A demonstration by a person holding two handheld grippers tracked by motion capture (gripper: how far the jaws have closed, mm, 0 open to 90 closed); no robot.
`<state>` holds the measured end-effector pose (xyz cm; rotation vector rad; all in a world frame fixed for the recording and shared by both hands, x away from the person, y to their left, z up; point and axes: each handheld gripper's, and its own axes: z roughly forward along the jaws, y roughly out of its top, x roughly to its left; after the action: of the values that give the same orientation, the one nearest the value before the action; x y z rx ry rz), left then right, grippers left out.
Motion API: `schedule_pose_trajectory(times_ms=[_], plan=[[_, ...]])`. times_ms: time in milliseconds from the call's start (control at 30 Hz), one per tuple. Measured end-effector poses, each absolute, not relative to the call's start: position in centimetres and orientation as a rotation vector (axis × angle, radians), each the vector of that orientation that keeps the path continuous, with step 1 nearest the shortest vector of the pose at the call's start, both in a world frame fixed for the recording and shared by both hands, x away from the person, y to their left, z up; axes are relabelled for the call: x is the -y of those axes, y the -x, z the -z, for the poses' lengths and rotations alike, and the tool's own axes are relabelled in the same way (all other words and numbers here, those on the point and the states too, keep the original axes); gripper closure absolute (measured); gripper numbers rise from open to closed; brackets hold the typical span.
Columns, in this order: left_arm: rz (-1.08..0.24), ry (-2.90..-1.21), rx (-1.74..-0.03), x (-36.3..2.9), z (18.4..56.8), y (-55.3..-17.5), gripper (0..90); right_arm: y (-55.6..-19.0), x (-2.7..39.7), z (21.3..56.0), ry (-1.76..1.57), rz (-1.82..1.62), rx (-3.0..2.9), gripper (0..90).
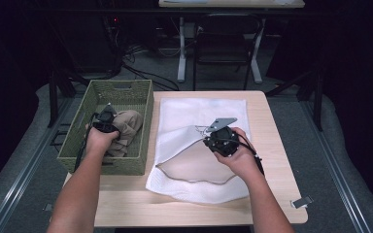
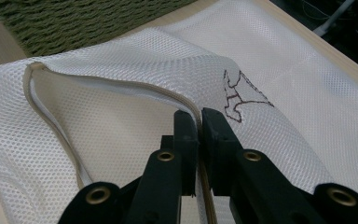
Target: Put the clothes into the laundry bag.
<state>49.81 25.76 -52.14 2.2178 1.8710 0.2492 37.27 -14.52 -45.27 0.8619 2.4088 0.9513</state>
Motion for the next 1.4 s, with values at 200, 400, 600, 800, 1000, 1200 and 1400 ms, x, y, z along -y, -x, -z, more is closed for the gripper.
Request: schedule_pose_trajectory(times_ms=[200, 400, 600, 800, 1000, 1200, 1400], plan=[[-0.263, -2.212, -1.852, -25.8, 51.8, -49.7, 62.9, -37.3, 14.5, 45.5, -0.863, -0.951, -2.414, 83.5], [-0.293, -2.209, -1.82, -25.6, 51.1, -49.5, 64.2, -37.4, 14.5, 45.5, -0.86, -0.95, -2.416, 83.6], [-0.301, -2.228, -1.77, -24.9, 50.3, -49.5, 64.9, -37.5, 14.5, 45.7, -0.866, -0.949, -2.419, 83.9], [-0.304, -2.253, -1.738, -24.2, 49.2, -49.6, 64.9, -37.4, 14.6, 45.6, -0.867, -0.949, -2.415, 84.3], [-0.303, -2.247, -1.714, -24.0, 48.2, -49.5, 64.9, -37.4, 14.7, 45.5, -0.865, -0.956, -2.409, 84.6], [-0.326, -2.271, -1.679, -23.6, 47.0, -49.1, 64.9, -37.4, 14.8, 45.4, -0.864, -0.958, -2.407, 84.7], [-0.362, -2.29, -1.655, -23.5, 45.6, -48.9, 64.9, -37.4, 14.8, 45.4, -0.861, -0.957, -2.405, 84.7]])
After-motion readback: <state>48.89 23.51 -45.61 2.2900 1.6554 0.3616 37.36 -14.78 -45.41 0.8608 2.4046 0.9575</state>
